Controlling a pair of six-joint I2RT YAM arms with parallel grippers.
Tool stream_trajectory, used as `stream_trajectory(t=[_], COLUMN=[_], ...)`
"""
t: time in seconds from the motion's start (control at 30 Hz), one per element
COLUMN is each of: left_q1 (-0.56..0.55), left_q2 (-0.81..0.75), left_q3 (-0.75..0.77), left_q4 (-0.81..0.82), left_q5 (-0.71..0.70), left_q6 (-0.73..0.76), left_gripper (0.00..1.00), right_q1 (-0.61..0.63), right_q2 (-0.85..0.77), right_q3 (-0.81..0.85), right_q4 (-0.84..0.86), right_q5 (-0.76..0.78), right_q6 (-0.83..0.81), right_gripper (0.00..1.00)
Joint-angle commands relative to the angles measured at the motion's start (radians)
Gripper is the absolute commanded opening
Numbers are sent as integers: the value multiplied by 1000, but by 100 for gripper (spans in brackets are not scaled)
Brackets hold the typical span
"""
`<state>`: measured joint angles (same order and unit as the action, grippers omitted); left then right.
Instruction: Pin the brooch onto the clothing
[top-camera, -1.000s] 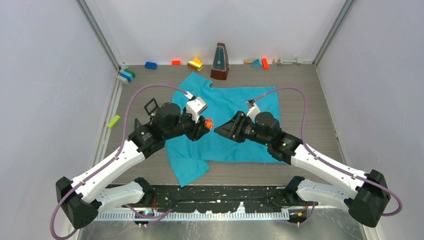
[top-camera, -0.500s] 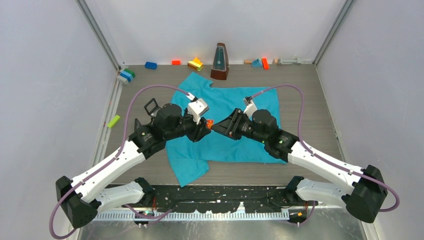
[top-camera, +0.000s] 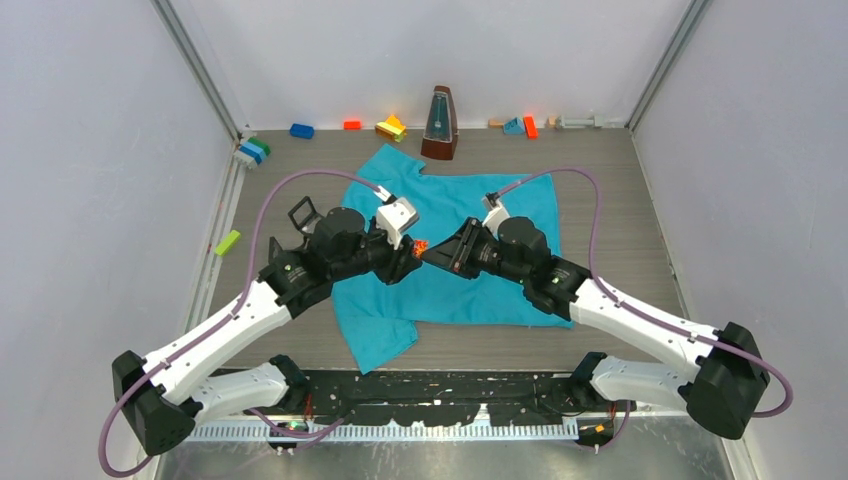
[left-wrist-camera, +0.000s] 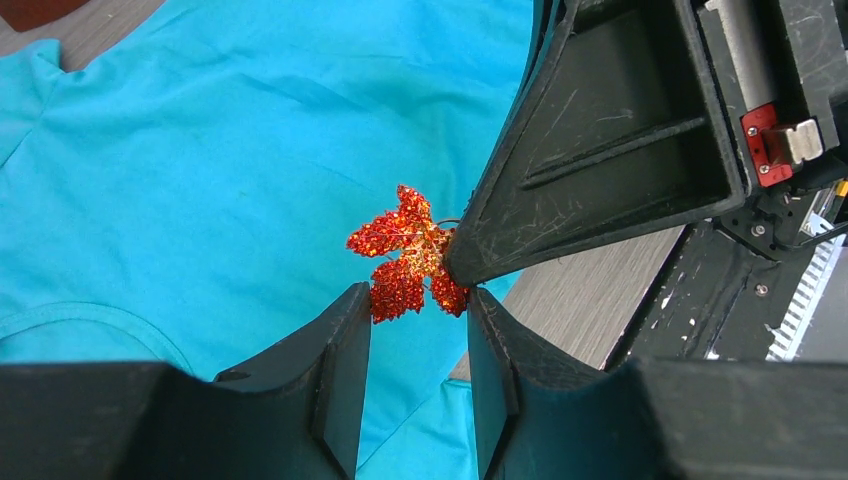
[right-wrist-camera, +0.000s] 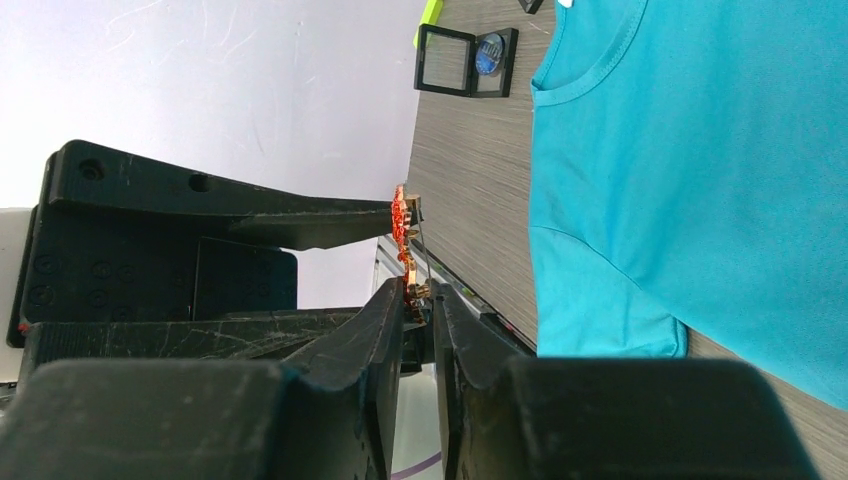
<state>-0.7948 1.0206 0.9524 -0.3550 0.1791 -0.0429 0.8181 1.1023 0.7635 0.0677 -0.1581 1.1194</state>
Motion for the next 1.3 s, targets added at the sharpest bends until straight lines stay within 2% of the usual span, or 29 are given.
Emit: stream_trajectory(t=[0.0, 0.17, 0.23, 0.3, 0.33, 0.43, 0.47, 0.6, 0.73, 0.9, 0.93, 1.1, 1.27], left_q1=[-7, -9, -9, -9, -9, -9, -9, -9, -9, -7, -7, -6, -6], left_q2=[2, 5, 6, 6, 5, -1, -6, -56, -103, -90, -89, -118, -146], left_q3=[8, 8, 8, 9, 11, 20, 26, 32, 33, 87, 75, -83, -234], left_q4=[48, 44, 42, 38, 35, 16, 4, -9, -17, -166, -177, -64, 63], left_q5=[-3, -2, 0, -1, -1, -9, -25, -128, -226, -329, -331, -244, -206], left_q6=[14, 18, 18, 20, 22, 39, 40, 1, -182, -502, -578, -812, -969], left_gripper=[27, 27, 27, 31, 38, 76, 84, 97, 100, 100, 100, 100, 98], right_q1=[6, 6, 6, 6, 6, 6, 6, 6, 19, 104, 124, 325, 440], right_q2=[16, 43, 51, 55, 53, 40, 29, 8, 15, 38, 47, 86, 124], right_q3=[45, 50, 52, 54, 53, 48, 43, 10, -8, -1, 3, 16, 23], right_q4=[54, 57, 56, 54, 50, 29, 14, -48, -60, -60, -60, -76, -24], right_q5=[11, 14, 15, 17, 22, 44, 65, 184, 243, 282, 328, 580, 700], right_q6=[-25, -58, -77, -100, -121, -192, -258, -500, -662, -776, -794, -924, -976], right_gripper=[21, 14, 5, 1, 1, 1, 1, 1, 1, 1, 1, 1, 1])
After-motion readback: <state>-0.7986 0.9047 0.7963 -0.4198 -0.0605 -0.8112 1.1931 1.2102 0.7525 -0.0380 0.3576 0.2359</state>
